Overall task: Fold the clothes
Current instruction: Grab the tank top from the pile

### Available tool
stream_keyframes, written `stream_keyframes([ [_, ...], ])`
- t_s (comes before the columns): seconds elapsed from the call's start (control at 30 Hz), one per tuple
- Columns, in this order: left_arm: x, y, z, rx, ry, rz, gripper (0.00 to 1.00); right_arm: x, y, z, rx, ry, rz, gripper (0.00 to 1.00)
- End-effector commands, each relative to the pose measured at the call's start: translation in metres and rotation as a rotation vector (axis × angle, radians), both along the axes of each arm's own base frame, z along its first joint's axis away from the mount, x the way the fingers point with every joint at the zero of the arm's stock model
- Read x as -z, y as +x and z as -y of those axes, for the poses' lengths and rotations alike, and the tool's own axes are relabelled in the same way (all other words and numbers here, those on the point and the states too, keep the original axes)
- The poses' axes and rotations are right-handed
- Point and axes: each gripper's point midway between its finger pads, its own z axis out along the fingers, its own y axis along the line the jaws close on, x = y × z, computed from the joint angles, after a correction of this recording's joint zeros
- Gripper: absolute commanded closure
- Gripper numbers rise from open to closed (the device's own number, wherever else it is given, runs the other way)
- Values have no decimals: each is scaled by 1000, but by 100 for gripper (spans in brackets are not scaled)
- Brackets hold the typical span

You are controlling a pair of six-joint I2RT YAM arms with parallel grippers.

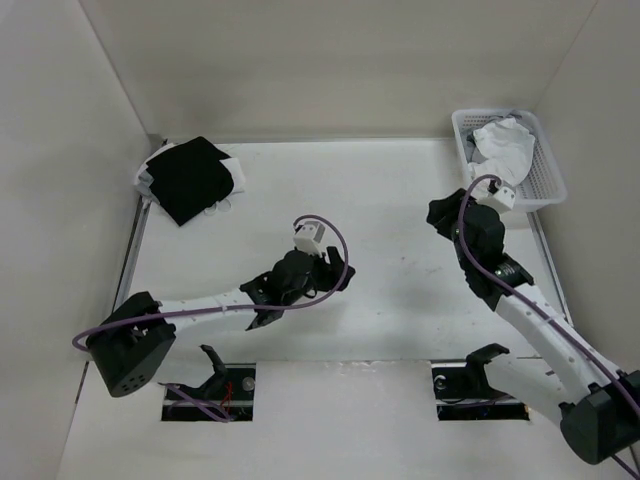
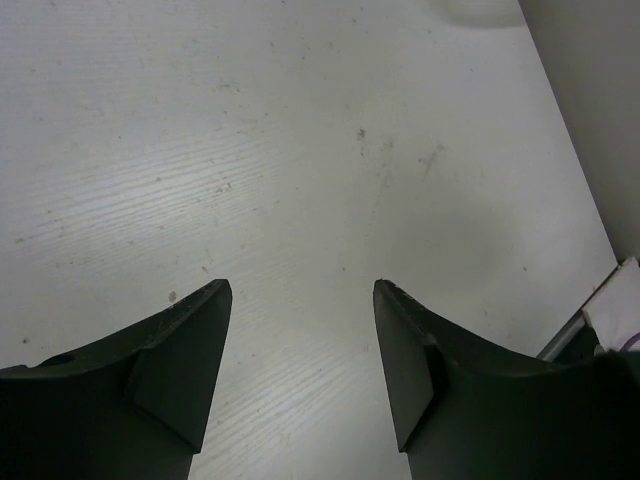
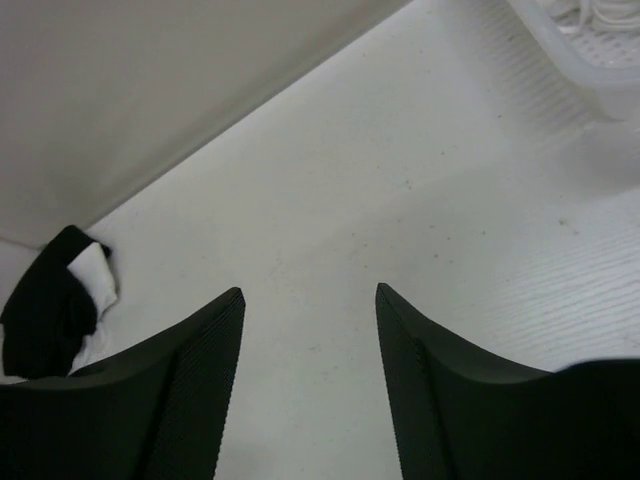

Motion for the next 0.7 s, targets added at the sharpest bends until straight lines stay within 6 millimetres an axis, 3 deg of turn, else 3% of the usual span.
stream_keyframes([
  [0.0, 1, -11, 13, 71, -40, 18, 42, -19, 20, 26, 95, -21, 26, 49],
  [0.1, 8, -11, 14, 81, -32, 3, 43, -25, 43, 53, 171, -43, 29, 79],
  [0.17, 7, -10, 13, 78, -30, 15, 43, -26, 61, 74, 218, -52, 18, 90],
  [0.27, 3, -8, 7, 64, -56, 42, 43, -21, 89, 106, 284, -52, -13, 93],
  [0.37, 2, -2, -3, 39, -81, 62, 43, -10, 123, 146, 362, -57, -46, 93],
  [0.47, 8, 6, -12, 9, -81, 63, 43, 14, 161, 188, 434, -53, -110, 85],
  [0.67, 22, 19, -22, -33, -76, 41, 43, 58, 234, 227, 440, -54, -226, 58],
])
